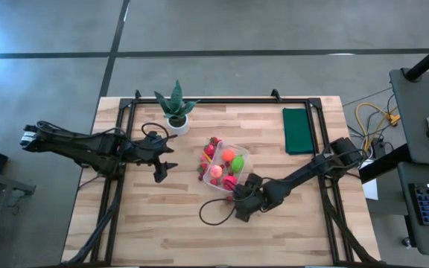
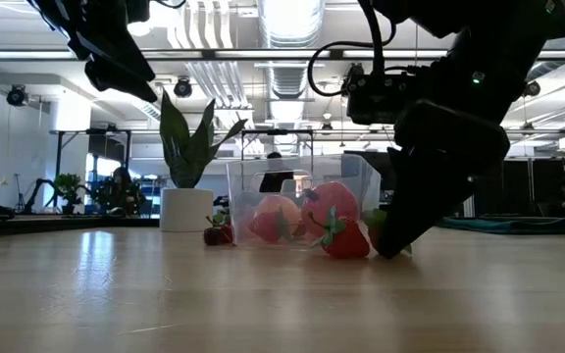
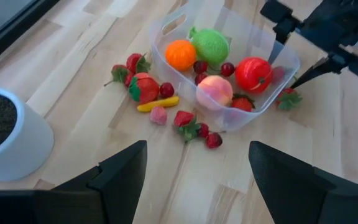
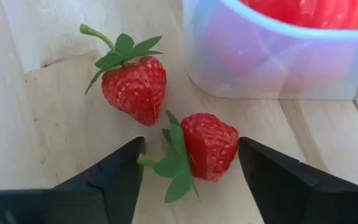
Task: Pick and placing Produce into tupperware
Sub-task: Put the red strawberry into the container
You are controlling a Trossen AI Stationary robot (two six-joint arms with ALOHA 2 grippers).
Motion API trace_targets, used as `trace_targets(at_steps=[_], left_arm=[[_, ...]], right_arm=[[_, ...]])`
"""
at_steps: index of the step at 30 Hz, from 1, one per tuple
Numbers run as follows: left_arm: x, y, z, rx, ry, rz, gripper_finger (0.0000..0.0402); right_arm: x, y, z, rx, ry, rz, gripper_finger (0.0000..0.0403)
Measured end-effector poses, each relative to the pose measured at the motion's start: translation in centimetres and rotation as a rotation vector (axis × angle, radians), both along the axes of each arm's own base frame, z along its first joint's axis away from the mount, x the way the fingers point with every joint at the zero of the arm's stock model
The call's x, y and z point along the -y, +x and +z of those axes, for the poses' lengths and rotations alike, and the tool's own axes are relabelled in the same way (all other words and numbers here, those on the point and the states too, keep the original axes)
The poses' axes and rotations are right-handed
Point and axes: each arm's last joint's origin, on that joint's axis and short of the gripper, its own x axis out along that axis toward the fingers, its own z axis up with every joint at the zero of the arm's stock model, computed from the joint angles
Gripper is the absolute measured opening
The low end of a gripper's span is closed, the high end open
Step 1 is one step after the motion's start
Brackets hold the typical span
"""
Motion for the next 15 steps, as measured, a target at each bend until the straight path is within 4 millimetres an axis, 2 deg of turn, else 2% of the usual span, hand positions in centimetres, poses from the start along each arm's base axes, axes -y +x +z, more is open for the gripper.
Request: trace_targets(at_steps=[15], left_arm=[[0.1,0.8,-0.8,-0.047,0.004,-0.003,0.0267]], right_arm=[[1.2,0.5,0.0,-0.005,-0.011,-0.016,0.0181]])
